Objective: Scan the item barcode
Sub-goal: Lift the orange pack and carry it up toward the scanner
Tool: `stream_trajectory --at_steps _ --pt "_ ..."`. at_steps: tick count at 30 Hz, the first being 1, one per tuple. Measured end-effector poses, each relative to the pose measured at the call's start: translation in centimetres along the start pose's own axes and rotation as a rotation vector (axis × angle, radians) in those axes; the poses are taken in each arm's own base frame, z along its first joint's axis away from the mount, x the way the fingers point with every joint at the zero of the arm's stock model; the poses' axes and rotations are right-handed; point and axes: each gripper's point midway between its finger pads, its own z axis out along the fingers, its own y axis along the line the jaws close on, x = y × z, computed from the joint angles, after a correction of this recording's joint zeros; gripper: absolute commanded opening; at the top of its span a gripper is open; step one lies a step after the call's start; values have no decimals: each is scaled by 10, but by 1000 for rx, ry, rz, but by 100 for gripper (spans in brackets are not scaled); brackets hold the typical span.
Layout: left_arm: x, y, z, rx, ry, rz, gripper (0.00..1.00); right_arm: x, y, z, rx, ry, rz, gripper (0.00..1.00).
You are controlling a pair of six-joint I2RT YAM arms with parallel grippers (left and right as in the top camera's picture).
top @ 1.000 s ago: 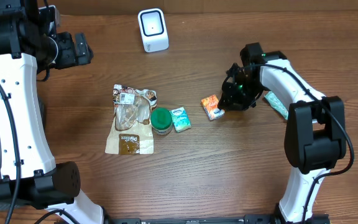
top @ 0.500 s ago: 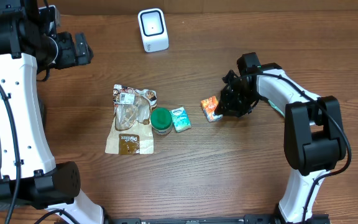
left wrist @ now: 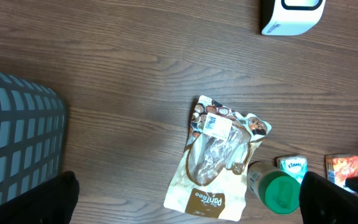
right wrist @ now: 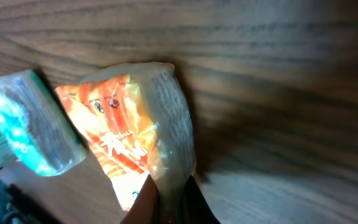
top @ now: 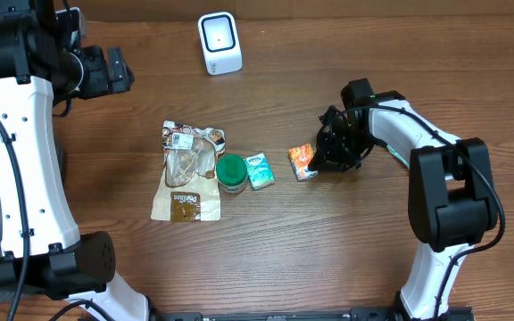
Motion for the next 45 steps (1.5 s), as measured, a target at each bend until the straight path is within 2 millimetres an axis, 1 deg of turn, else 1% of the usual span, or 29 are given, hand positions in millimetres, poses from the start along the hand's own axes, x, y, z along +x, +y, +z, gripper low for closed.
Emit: stream_trajectory --at_steps 3,6,10,12,15,18,21,24,29,38,45 --pt "0 0 0 0 0 0 99 1 9 -3 -43 0 -3 4" --pt "0 0 0 0 0 0 99 1 26 -15 -109 -20 -23 4" --pt "0 0 0 0 0 0 100 0 57 -43 -244 -75 -68 4" --pt "0 0 0 0 0 0 99 -2 77 -60 -342 -108 -107 4" --pt "0 0 0 0 0 0 100 -4 109 -84 -522 -141 -178 4" --pt "0 0 0 0 0 0 100 -1 138 -106 -719 -145 -264 4" --pt "0 0 0 0 0 0 100 5 157 -125 -870 -128 -312 4" --pt "0 0 0 0 0 0 99 7 166 -137 -950 -96 -304 4" --pt "0 0 0 0 0 0 100 7 172 -147 -1002 -46 -255 4" --pt "0 0 0 0 0 0 99 -1 179 -156 -1018 24 -146 4" --pt "0 0 0 0 0 0 100 -8 184 -163 -1018 41 -113 4"
